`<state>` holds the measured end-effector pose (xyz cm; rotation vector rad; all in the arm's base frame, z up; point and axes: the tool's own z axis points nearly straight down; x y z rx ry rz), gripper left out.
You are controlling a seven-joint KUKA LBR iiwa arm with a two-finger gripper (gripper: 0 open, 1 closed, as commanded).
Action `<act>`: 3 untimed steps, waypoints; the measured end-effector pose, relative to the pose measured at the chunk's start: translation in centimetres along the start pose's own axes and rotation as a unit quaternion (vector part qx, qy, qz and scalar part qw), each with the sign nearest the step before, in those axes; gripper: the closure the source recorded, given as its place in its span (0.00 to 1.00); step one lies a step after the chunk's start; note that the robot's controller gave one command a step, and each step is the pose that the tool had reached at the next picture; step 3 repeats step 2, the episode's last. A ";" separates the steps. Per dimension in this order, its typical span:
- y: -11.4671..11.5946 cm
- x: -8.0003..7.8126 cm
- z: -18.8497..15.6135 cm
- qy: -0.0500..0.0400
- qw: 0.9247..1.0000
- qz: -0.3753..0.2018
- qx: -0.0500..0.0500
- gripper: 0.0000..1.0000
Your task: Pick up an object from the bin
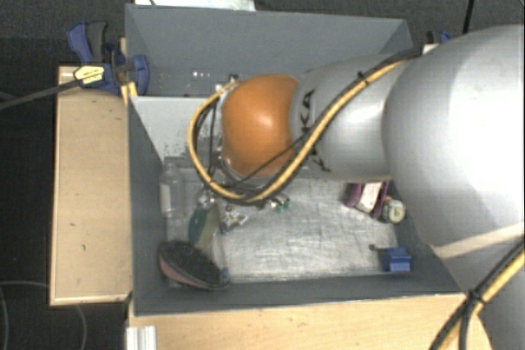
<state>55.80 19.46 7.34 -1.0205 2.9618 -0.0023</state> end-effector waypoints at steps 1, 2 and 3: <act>-4.7 1.6 -11.1 -0.001 0.998 -0.066 0.001 1.00; -5.1 2.1 -18.9 -0.002 0.999 -0.036 0.001 1.00; -5.1 2.1 -18.9 -0.002 0.999 -0.036 0.001 1.00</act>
Offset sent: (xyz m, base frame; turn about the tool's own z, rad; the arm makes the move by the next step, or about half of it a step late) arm 0.0119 -0.0451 0.1057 -0.1371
